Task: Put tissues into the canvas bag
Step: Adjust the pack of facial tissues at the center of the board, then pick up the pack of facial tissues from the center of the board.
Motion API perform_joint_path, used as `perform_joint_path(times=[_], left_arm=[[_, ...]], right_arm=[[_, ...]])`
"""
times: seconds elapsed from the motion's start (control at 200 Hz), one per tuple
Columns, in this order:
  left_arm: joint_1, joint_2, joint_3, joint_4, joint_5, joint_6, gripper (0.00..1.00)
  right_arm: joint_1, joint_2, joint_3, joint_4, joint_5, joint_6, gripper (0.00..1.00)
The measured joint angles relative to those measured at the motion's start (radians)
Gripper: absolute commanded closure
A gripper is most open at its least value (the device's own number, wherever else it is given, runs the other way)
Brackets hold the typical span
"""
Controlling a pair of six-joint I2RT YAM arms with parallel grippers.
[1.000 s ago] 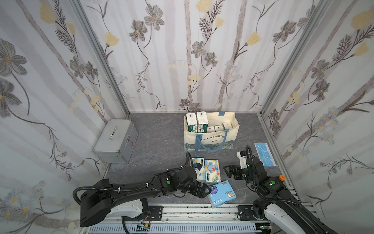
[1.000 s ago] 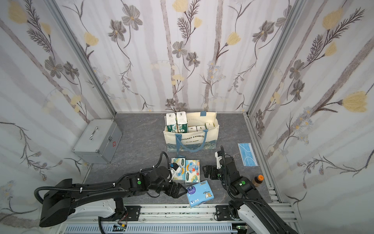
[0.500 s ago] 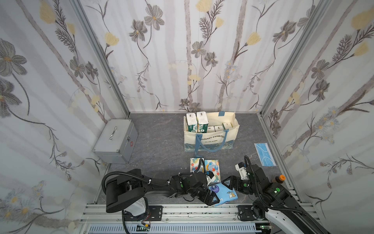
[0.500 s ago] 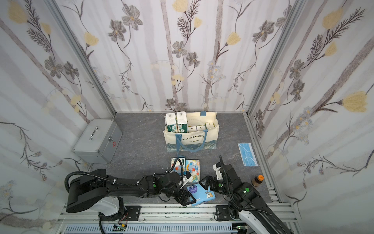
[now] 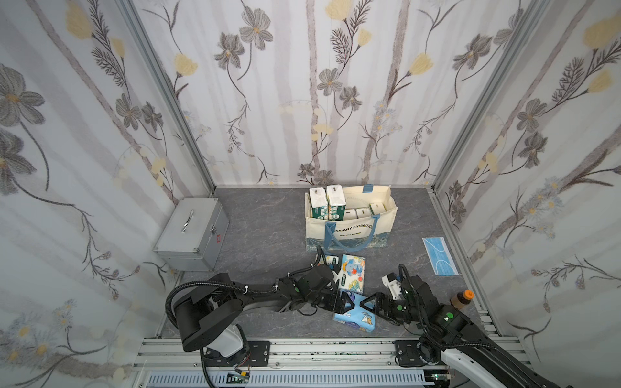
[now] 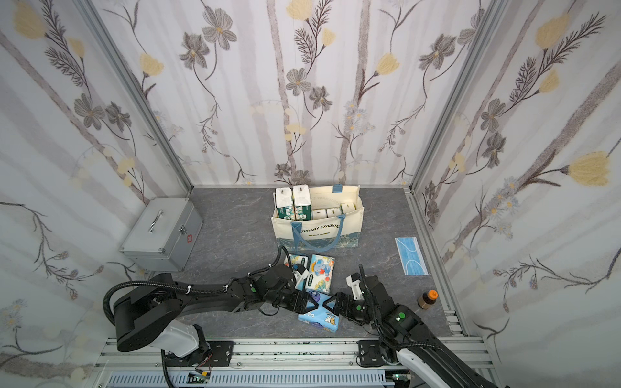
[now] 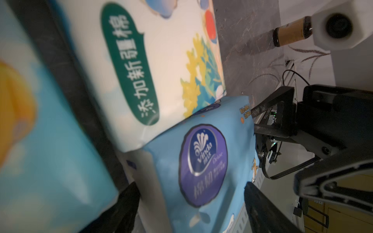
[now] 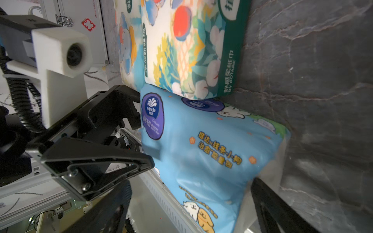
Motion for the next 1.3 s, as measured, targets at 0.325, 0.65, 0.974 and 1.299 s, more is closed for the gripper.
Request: perform_joint_path(times=[0.325, 0.65, 0.974, 1.299], left_arm=[[0.002, -0.195, -0.073, -0.069, 0.003, 0.009, 0.16], [0.002, -0.304, -0.097, -0.192, -0.063, 0.040, 0.15], [0.002, -0.177, -0.045, -0.235, -0.087, 0.080, 0.33], [0.004, -0.099, -0.030, -0.224, -0.087, 0.088, 0.48]], right_arm=[[0.001, 0.089, 0.020, 0.078, -0.039, -0.002, 0.05], [-0.003, 0.013, 0.124, -0.063, 0.006, -0.105, 0.03], [-0.005, -0.105, -0.020, -0.110, 0.023, -0.069, 0.04], [-0.005, -0.081, -0.105, 0.022, 0.000, 0.023, 0.04]])
